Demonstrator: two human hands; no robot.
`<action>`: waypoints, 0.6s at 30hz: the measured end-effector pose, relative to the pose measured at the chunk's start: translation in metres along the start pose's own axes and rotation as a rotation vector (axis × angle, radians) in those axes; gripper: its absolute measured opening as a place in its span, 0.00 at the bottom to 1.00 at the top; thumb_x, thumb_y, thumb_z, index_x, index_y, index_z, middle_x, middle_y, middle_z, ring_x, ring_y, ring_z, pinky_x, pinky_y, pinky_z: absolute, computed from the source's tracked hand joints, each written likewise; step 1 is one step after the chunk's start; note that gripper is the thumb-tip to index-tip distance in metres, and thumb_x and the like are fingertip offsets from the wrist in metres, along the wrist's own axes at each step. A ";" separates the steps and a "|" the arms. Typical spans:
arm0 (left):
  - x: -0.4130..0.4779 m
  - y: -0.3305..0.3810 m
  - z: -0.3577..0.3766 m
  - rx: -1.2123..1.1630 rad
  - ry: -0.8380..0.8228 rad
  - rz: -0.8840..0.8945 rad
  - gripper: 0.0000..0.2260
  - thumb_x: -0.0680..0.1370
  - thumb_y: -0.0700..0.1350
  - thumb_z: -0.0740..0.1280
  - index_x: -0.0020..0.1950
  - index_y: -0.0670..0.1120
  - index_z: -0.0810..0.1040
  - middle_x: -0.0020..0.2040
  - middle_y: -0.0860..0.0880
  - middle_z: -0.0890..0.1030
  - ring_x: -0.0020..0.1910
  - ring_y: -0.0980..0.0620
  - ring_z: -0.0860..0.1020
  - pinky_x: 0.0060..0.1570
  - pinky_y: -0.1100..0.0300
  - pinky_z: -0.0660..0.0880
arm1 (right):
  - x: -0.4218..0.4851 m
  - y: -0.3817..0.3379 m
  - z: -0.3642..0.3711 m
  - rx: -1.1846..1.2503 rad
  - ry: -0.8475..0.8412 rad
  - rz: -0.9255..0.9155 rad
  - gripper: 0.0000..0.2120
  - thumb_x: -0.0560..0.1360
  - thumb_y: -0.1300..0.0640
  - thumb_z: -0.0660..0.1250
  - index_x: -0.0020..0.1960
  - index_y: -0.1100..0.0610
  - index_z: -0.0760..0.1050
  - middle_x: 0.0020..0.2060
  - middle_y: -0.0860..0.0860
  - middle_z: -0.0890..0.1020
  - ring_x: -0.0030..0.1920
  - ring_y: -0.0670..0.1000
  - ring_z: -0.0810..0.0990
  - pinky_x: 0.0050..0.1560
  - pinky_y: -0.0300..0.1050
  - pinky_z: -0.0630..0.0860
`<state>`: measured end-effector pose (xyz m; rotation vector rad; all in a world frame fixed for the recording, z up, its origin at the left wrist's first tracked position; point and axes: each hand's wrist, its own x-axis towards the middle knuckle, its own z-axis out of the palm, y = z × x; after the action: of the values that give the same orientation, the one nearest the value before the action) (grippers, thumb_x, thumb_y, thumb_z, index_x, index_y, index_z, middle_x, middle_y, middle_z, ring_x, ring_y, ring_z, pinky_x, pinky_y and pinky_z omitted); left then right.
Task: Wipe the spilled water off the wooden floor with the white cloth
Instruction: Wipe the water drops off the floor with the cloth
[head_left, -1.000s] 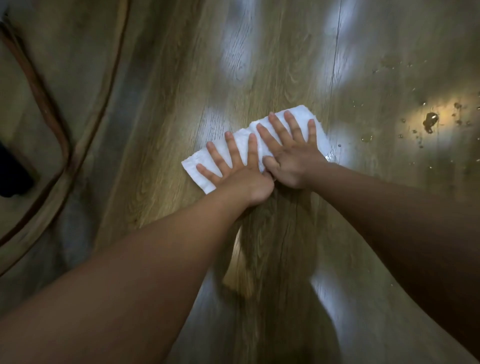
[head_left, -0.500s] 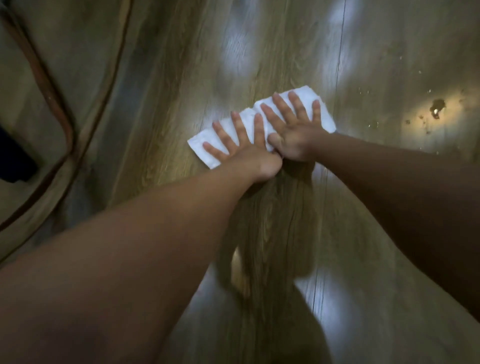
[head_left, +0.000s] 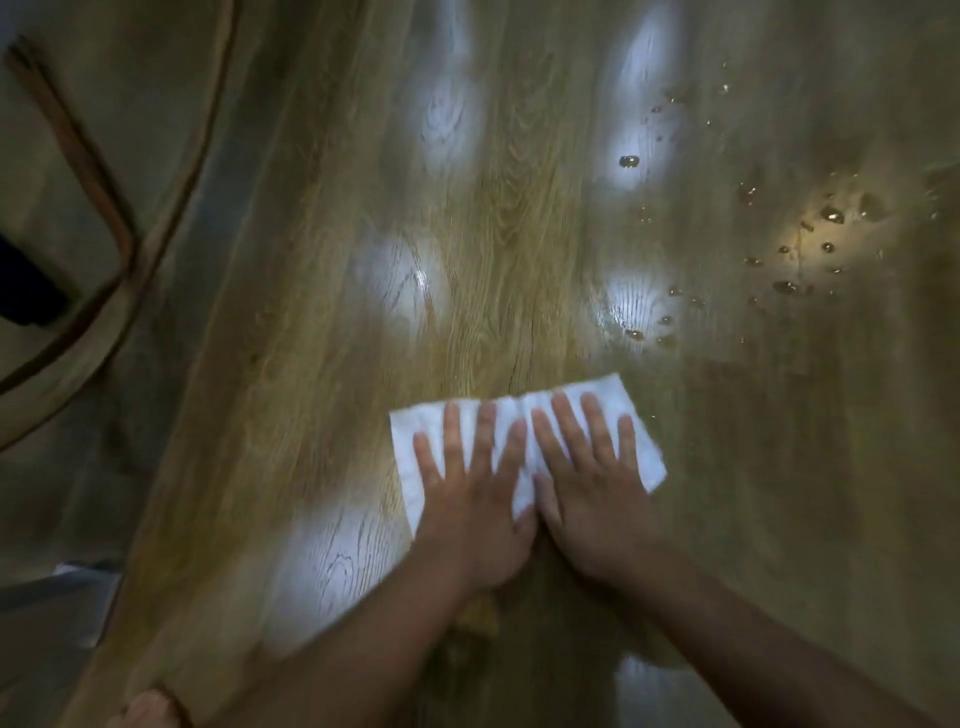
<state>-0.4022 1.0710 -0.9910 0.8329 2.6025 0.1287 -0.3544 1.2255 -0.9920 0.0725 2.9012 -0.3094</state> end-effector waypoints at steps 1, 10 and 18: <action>-0.009 0.004 0.006 0.006 -0.011 0.003 0.37 0.75 0.62 0.55 0.81 0.48 0.54 0.81 0.40 0.51 0.78 0.33 0.49 0.70 0.30 0.48 | -0.013 0.002 0.003 0.001 -0.008 -0.007 0.29 0.81 0.48 0.49 0.80 0.54 0.51 0.79 0.55 0.51 0.79 0.60 0.47 0.74 0.68 0.51; 0.026 0.001 -0.009 -0.017 -0.138 -0.035 0.40 0.71 0.73 0.36 0.77 0.55 0.27 0.74 0.52 0.22 0.74 0.39 0.26 0.66 0.29 0.30 | 0.037 0.030 -0.016 -0.073 -0.112 -0.089 0.34 0.77 0.39 0.47 0.80 0.48 0.47 0.80 0.52 0.47 0.79 0.57 0.40 0.73 0.69 0.40; 0.075 0.005 -0.035 0.010 -0.196 -0.096 0.41 0.77 0.70 0.48 0.76 0.53 0.26 0.75 0.49 0.24 0.72 0.37 0.23 0.66 0.27 0.31 | 0.084 0.040 -0.028 -0.079 -0.123 -0.041 0.38 0.71 0.36 0.38 0.79 0.47 0.38 0.79 0.48 0.39 0.77 0.54 0.33 0.73 0.66 0.33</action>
<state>-0.4692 1.1198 -0.9836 0.6852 2.4544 0.0065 -0.4396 1.2724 -0.9927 -0.0180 2.7917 -0.1980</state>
